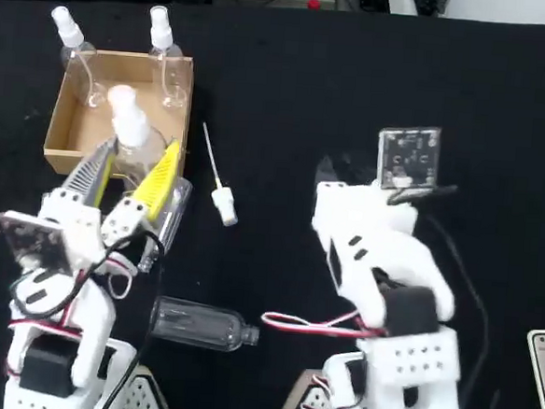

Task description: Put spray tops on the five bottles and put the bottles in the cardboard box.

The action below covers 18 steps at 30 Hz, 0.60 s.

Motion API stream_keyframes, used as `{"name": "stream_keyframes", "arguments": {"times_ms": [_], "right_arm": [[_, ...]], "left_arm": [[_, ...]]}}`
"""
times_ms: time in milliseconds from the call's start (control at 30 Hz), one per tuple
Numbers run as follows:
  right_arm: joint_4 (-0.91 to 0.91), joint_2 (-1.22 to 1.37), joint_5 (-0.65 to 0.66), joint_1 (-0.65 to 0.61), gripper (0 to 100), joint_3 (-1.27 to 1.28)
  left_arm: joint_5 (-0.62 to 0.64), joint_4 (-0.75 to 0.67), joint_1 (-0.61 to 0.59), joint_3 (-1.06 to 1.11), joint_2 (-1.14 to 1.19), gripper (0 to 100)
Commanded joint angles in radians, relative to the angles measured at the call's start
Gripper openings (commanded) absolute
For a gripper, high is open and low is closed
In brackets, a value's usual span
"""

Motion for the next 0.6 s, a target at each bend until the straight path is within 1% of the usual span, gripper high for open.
{"name": "stream_keyframes", "arguments": {"times_ms": [0, 100, 267, 367, 567], "right_arm": [[-0.184, -0.013, 0.003, 0.018, 6.9, 0.156], [-0.276, -0.013, 0.006, 0.041, 6.7, 0.255], [-0.319, -0.013, 0.008, 0.063, 6.7, 0.312], [-0.318, -0.012, 0.008, 0.061, 6.8, 0.314], [-0.318, -0.005, 0.008, 0.061, 6.9, 0.315]], "left_arm": [[0.002, -0.026, -0.021, -0.139, 0.04, 12], [0.002, -0.026, -0.021, -0.222, 0.164, 12], [-0.002, -0.04, -0.021, -0.338, 0.408, 12], [-0.002, -0.14, -0.033, -0.338, 0.509, 12], [0.002, -0.408, -0.168, -0.257, 0.638, 12]]}}
